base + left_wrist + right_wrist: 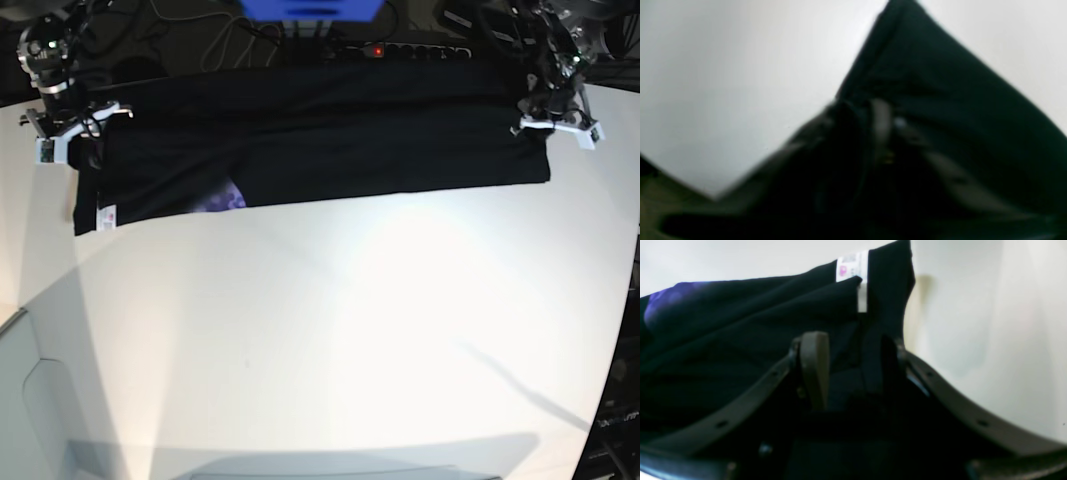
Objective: Fold the T-shirt properly
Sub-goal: 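Hold the strip ends with both grippers and straighten it taut, then carry the strip end with the left gripper toward the right gripper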
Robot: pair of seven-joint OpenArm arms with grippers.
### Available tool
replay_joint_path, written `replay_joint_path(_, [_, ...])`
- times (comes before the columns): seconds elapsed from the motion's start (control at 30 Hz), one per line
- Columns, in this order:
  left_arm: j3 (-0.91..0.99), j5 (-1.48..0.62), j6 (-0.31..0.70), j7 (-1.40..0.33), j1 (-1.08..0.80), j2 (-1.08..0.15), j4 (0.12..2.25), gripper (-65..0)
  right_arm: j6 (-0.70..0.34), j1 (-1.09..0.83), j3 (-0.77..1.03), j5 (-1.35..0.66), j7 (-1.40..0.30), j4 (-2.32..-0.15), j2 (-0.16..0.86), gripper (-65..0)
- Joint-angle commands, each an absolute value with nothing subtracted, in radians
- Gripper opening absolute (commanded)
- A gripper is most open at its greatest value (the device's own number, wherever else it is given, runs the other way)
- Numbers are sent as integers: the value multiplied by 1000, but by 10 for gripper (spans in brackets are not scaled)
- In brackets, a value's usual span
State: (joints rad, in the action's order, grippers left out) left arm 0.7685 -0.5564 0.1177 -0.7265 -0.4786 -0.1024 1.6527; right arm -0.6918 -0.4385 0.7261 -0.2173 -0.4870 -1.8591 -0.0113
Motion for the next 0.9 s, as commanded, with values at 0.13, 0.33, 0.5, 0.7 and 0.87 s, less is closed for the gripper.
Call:
replay_joint_path(0.13, [774, -558, 114, -723, -475, -114, 1633, -647, -698, -429, 728, -234, -464, -1816, 2, -385])
replay_joint_path(0.33, [780, -558, 114, -723, -456, -114, 1678, -650, -698, -407, 671, -234, -456, -1701, 36, -385])
replay_joint_path(0.5, [780, -558, 113, -723, -452, -96, 1791, -650, -698, -372, 661, -234, -456, -1626, 50, -385])
replay_joint_path(0.7, [774, -556, 113, -723, -458, -12, 1954, -650, -698, -358, 661, -234, -456, -1587, 53, -385])
replay_joint_path(0.87, [765, -553, 113, -723, -456, 67, 1994, -650, -698, -358, 659, -234, -456, -1590, 51, -385])
